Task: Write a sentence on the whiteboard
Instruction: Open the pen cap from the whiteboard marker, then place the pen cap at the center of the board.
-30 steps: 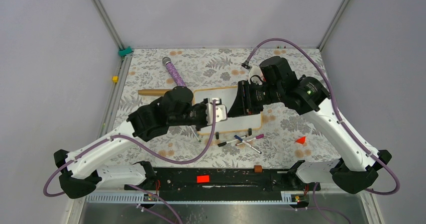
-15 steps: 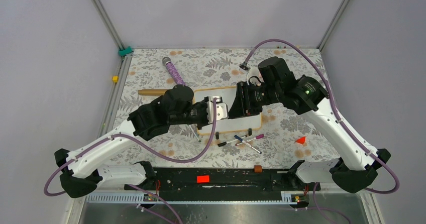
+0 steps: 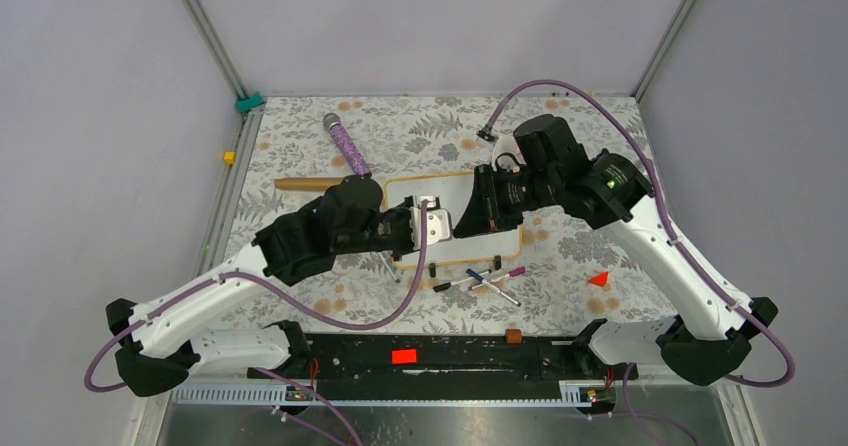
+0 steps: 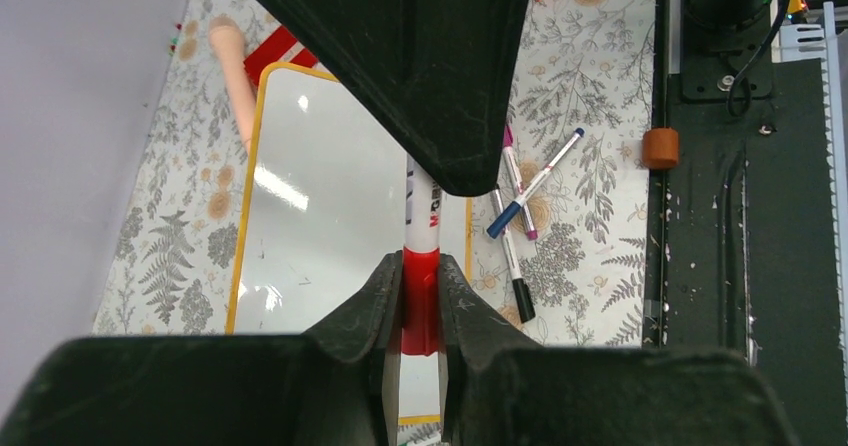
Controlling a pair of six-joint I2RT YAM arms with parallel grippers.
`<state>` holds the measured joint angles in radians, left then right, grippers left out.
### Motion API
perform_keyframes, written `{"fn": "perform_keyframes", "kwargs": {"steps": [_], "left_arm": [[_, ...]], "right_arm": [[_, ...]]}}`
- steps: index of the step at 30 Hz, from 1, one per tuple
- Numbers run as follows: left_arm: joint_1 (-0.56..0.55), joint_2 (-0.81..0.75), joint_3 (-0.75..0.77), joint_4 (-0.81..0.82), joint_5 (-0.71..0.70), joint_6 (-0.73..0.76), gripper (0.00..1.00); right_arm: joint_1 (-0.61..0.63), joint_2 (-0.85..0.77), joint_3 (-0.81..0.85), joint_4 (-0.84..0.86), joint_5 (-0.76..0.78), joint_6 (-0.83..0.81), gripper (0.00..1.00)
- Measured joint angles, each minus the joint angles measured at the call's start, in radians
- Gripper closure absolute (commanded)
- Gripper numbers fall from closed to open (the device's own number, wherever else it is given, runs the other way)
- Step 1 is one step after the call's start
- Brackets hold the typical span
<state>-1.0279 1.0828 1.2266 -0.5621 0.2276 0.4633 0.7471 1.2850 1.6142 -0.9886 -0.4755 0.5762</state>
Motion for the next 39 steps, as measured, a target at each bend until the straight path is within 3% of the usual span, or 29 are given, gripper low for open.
{"fn": "perform_keyframes", "kwargs": {"steps": [6, 10, 15, 19, 23, 27, 31, 39], "left_arm": [[0.003, -0.084, -0.139, 0.145, -0.037, -0.012, 1.00], [0.056, -0.198, -0.326, 0.125, -0.146, -0.074, 1.00], [0.064, -0.315, -0.449, 0.109, -0.272, -0.208, 1.00], [0.108, -0.341, -0.454, 0.137, -0.459, -0.465, 1.00], [0.250, -0.311, -0.452, 0.097, -0.583, -0.799, 1.00], [0.416, -0.210, -0.439, -0.002, -0.565, -1.020, 1.00], [0.542, -0.046, -0.409, -0.092, -0.500, -1.143, 1.00], [0.594, 0.090, -0.399, -0.094, -0.369, -1.243, 1.00]], "right_arm": [[-0.104, -0.019, -0.053, 0.025, -0.142, -0.028, 1.00], [-0.232, -0.074, -0.054, -0.065, -0.142, -0.093, 1.00], [-0.245, -0.117, -0.054, -0.109, -0.143, -0.117, 1.00], [-0.245, -0.116, -0.064, -0.106, -0.106, -0.103, 1.00], [-0.245, -0.111, -0.066, -0.107, -0.002, -0.070, 1.00], [-0.245, -0.128, -0.090, -0.107, 0.207, 0.014, 1.00], [-0.245, -0.178, -0.123, -0.132, 0.406, 0.099, 1.00], [-0.245, -0.307, -0.243, -0.111, 0.536, 0.127, 1.00]]}}
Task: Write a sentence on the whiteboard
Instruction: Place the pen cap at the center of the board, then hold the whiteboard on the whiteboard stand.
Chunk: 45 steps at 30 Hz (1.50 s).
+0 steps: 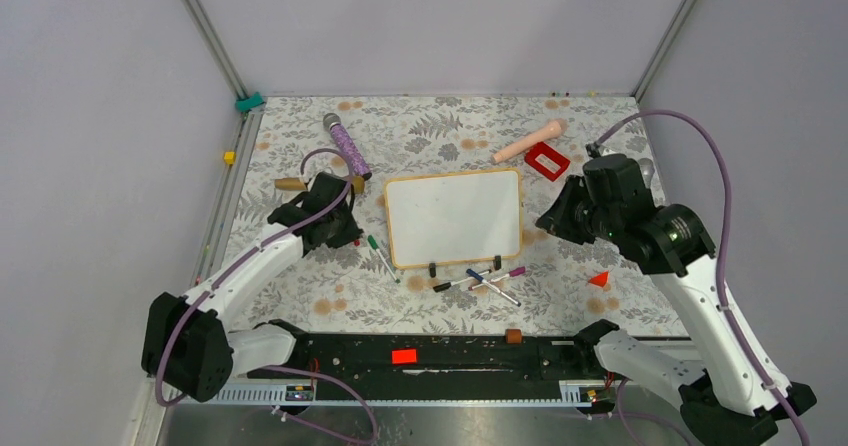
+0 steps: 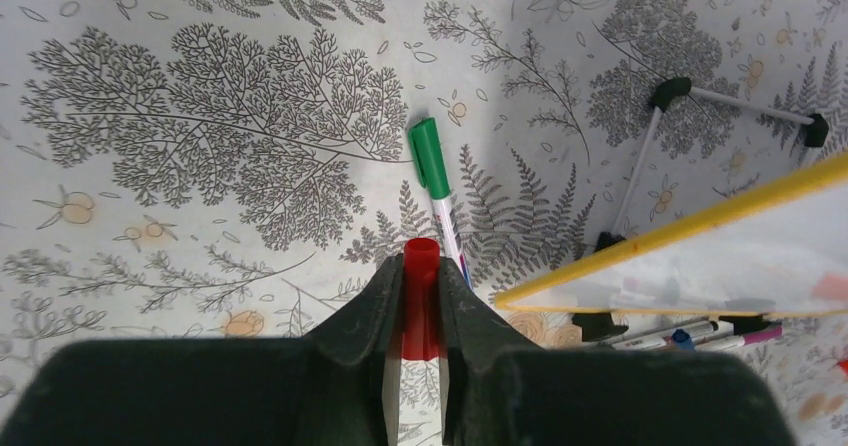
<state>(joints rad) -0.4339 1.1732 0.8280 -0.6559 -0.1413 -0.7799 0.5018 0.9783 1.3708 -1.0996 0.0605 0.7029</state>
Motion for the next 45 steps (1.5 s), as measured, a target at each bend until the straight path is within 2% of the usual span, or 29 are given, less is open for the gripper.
{"fn": "perform_keyframes", "kwargs": {"steps": [4, 8, 22, 25, 28, 32, 39, 45], "left_arm": [[0.032, 0.041, -0.045, 0.070, 0.054, -0.031, 1.00], [0.045, 0.096, -0.096, 0.128, 0.092, -0.041, 1.00], [0.066, 0.204, -0.184, 0.266, 0.166, -0.046, 0.99], [0.072, 0.204, -0.184, 0.284, 0.165, -0.027, 0.79], [0.072, 0.188, -0.184, 0.292, 0.162, -0.002, 0.49], [0.072, 0.133, -0.173, 0.264, 0.148, 0.029, 0.26], [0.073, 0.060, -0.129, 0.168, 0.116, 0.053, 0.12], [0.073, -0.135, -0.119, 0.135, 0.148, 0.107, 0.01]], "right_arm": [[0.000, -0.100, -0.121, 0.083, -0.020, -0.044, 1.00], [0.000, -0.156, -0.148, 0.126, -0.016, -0.056, 1.00], [0.000, -0.122, -0.152, 0.222, -0.052, -0.100, 1.00], [0.000, -0.118, -0.152, 0.222, -0.051, -0.113, 1.00], [0.000, -0.112, -0.152, 0.222, -0.050, -0.127, 1.00], [0.000, -0.113, -0.151, 0.222, -0.037, -0.141, 1.00], [0.000, -0.104, -0.141, 0.223, -0.027, -0.159, 1.00], [0.000, -0.076, -0.120, 0.225, -0.027, -0.180, 1.00]]}}
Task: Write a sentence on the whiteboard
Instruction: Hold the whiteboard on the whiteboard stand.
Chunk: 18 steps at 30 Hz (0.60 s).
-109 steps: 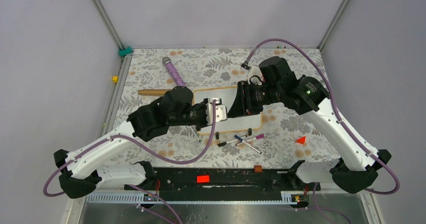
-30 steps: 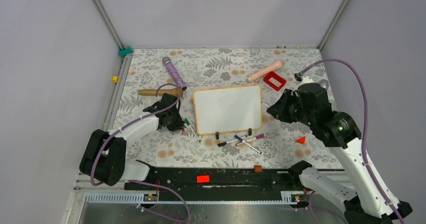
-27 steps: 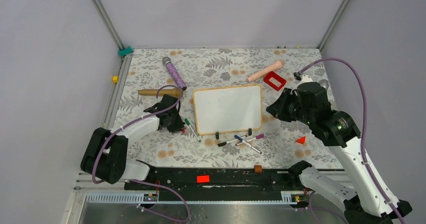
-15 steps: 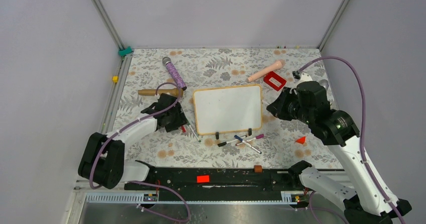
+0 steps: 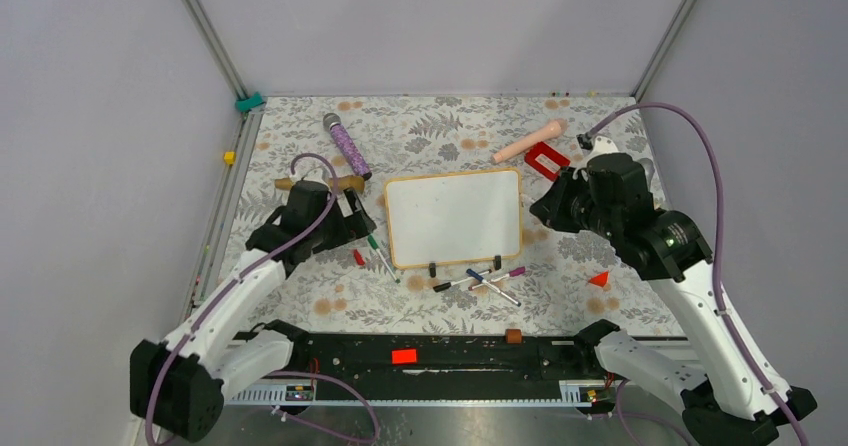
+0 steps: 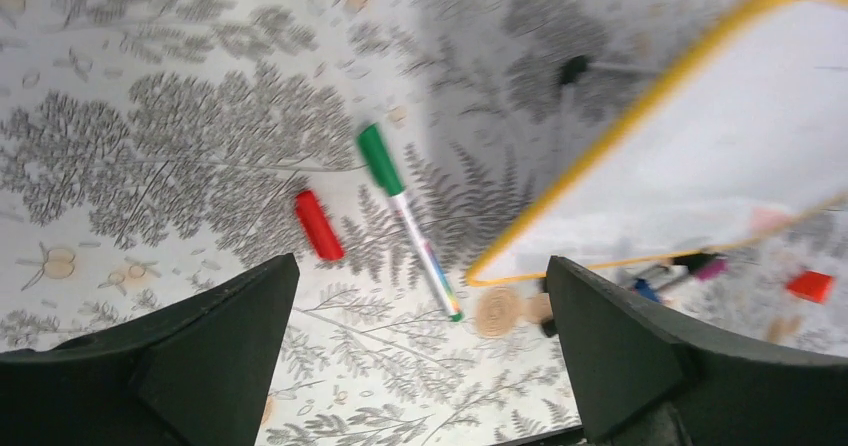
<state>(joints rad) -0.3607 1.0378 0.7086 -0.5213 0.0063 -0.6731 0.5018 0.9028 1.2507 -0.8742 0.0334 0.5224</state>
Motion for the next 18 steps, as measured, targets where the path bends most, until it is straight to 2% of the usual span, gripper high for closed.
{"fn": "perform_keyframes", "kwargs": {"steps": [5, 9, 18], "left_arm": [[0.004, -0.124, 0.053, -0.011, 0.070, 0.051, 0.01], [0.006, -0.116, 0.142, -0.015, 0.180, 0.091, 0.01], [0.006, -0.109, 0.149, 0.125, 0.437, 0.091, 0.01]], "right_arm": [[0.000, 0.035, 0.047, 0.005, 0.000, -0.016, 1.00], [0.000, 0.060, 0.092, 0.013, -0.002, -0.001, 1.00], [0.000, 0.111, 0.194, -0.010, -0.105, 0.033, 1.00]]}}
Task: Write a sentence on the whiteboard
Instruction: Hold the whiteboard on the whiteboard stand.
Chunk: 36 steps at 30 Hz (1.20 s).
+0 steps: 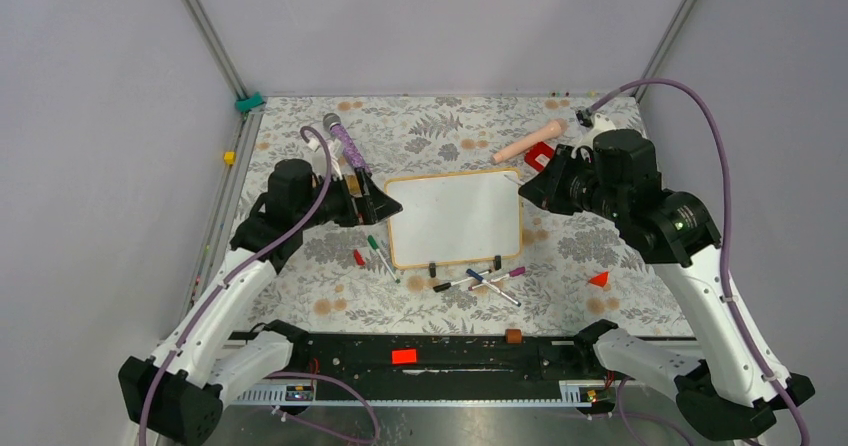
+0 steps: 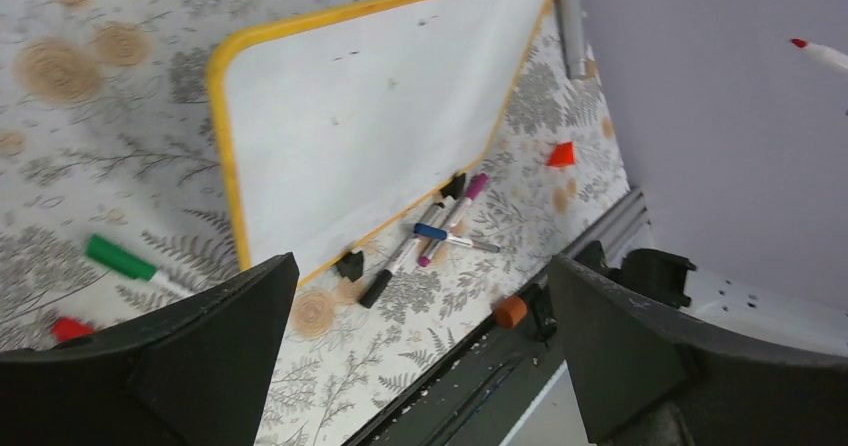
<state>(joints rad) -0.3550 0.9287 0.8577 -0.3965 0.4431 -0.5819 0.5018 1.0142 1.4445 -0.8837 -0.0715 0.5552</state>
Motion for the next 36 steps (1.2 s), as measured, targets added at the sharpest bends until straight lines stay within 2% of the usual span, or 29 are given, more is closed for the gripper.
{"fn": "perform_keyframes", "kwargs": {"steps": [7, 10, 20, 25, 28, 30, 33, 36], "left_arm": [[0.001, 0.109, 0.089, 0.032, 0.098, 0.028, 0.02], [0.001, 0.135, 0.154, 0.029, 0.096, 0.095, 0.03], [0.010, 0.164, 0.191, 0.040, 0.081, 0.236, 0.01], [0.042, 0.218, 0.207, 0.158, 0.161, 0.217, 0.02], [0.047, 0.248, 0.164, 0.323, 0.210, 0.166, 0.12], [0.053, 0.286, 0.136, 0.410, 0.247, 0.127, 0.15], [0.066, 0.365, 0.135, 0.447, 0.282, 0.124, 0.13], [0.083, 0.411, 0.156, 0.402, 0.298, 0.163, 0.04]], "right_arm": [[0.000, -0.004, 0.002, -0.003, -0.053, -0.009, 1.00], [0.000, 0.001, 0.002, -0.002, -0.072, -0.021, 1.00], [0.000, -0.001, 0.002, 0.006, -0.114, -0.073, 1.00], [0.000, -0.004, -0.011, 0.026, -0.115, -0.080, 1.00], [0.000, -0.006, -0.055, 0.063, -0.114, -0.068, 1.00], [0.000, -0.004, -0.073, 0.068, -0.118, -0.055, 1.00], [0.000, -0.003, -0.073, 0.086, -0.130, -0.053, 1.00], [0.000, 0.005, -0.059, 0.092, -0.132, -0.058, 1.00]]}}
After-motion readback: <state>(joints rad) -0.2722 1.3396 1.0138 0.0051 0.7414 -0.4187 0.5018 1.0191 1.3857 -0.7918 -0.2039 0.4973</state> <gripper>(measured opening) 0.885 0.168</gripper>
